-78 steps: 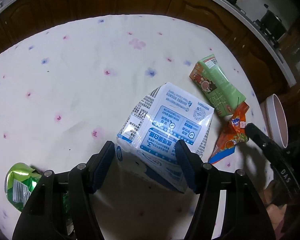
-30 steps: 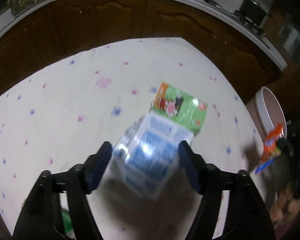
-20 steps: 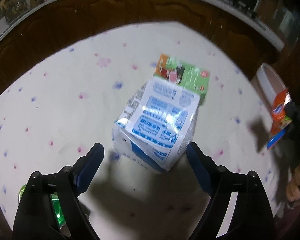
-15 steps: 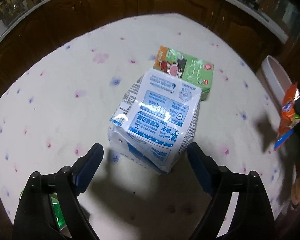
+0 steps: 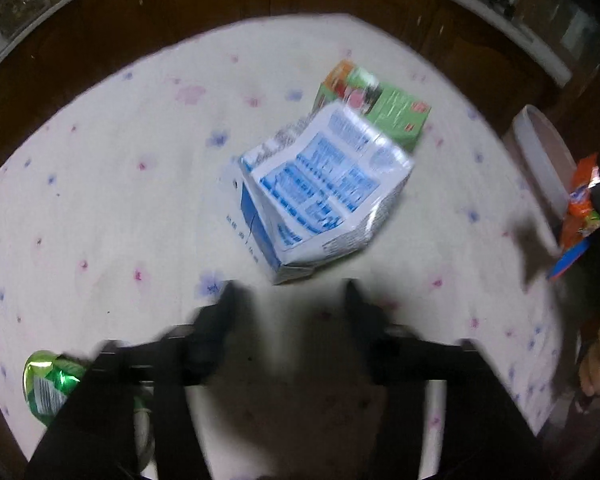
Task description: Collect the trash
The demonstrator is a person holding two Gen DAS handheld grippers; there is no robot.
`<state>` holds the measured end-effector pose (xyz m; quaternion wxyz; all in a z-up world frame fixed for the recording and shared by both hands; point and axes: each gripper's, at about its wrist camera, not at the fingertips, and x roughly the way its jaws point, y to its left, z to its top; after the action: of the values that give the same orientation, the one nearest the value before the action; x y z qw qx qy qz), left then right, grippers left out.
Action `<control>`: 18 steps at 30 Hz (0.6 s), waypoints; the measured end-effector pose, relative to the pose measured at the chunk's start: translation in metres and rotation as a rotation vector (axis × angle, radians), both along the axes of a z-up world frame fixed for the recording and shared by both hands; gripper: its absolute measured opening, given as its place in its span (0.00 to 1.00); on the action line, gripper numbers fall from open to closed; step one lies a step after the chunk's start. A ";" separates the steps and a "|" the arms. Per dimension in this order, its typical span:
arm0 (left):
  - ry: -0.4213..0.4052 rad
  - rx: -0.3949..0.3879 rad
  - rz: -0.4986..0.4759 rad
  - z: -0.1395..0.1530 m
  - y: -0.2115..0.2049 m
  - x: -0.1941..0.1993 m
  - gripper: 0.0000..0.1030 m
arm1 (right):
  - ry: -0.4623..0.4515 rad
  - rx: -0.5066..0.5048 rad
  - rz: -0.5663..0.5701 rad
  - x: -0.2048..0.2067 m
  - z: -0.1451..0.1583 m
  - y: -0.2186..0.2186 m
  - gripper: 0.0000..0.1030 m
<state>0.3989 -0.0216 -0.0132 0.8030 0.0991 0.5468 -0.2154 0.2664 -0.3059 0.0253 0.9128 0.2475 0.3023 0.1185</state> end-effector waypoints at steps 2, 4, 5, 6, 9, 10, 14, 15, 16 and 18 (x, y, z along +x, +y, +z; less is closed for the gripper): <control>-0.019 -0.039 0.045 0.008 0.004 0.001 0.84 | -0.004 0.006 -0.005 -0.001 0.001 -0.004 0.02; -0.021 -0.092 0.097 0.014 0.006 0.008 0.84 | -0.008 0.011 -0.014 -0.002 0.001 -0.008 0.02; -0.024 -0.101 0.142 0.015 0.006 0.014 0.82 | -0.009 0.015 -0.016 -0.002 0.000 -0.009 0.02; -0.021 -0.099 0.164 0.013 0.006 0.016 0.79 | -0.008 0.018 -0.016 -0.002 0.000 -0.010 0.02; 0.036 -0.073 0.212 -0.001 0.001 0.039 0.37 | -0.006 0.024 -0.014 -0.002 -0.001 -0.011 0.02; 0.043 -0.098 0.216 -0.004 0.002 0.042 0.30 | -0.005 0.024 -0.013 -0.002 -0.001 -0.011 0.02; 0.002 -0.083 0.218 -0.001 -0.004 0.045 0.16 | -0.007 0.020 -0.014 -0.004 -0.001 -0.013 0.02; -0.009 -0.080 0.212 0.001 -0.005 0.044 0.16 | -0.009 0.019 -0.018 -0.005 0.000 -0.015 0.02; -0.016 -0.084 0.208 0.003 -0.006 0.042 0.16 | -0.011 0.020 -0.022 -0.006 0.000 -0.016 0.02; -0.048 -0.090 0.196 0.011 -0.008 0.033 0.15 | -0.017 0.020 -0.031 -0.009 0.003 -0.020 0.02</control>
<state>0.4323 -0.0298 -0.0021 0.8366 0.0142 0.5244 -0.1576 0.2573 -0.3255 0.0278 0.9146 0.2603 0.2894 0.1095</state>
